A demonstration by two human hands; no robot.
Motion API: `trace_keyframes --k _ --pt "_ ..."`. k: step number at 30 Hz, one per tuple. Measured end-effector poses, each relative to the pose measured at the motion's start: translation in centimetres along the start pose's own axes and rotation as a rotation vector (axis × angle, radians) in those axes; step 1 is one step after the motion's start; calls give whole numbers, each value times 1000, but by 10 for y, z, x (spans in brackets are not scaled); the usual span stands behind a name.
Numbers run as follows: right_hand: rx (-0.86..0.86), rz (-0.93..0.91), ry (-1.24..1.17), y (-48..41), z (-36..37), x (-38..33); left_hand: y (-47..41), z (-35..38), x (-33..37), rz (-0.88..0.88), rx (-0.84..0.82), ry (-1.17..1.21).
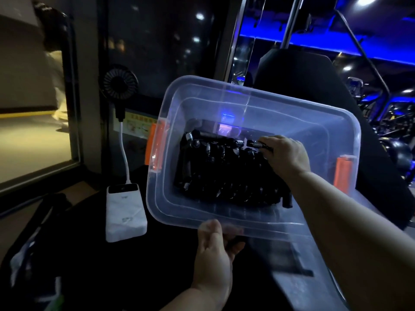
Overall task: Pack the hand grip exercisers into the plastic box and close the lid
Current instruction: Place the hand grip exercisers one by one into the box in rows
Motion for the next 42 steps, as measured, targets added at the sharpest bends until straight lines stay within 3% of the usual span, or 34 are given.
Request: trace_keyframes --k 14,36,42 --pt "-263 162 56 -17 36 4 -4 0 -1 8 9 -9" --pt "-14 283 -109 50 -12 -17 -1 1 3 11 81 -18" --pt "-79 334 -102 110 -28 -23 1 5 3 29 77 28"
Point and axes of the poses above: each hand's wrist, its own y-axis away from the middle knuckle, its own z-axis out of the palm, x = y × z, the point moved 2 cm from there along -y, towards the middle knuckle, and after that the axes turned 14 degrees about -z, right-handed, at the moved point
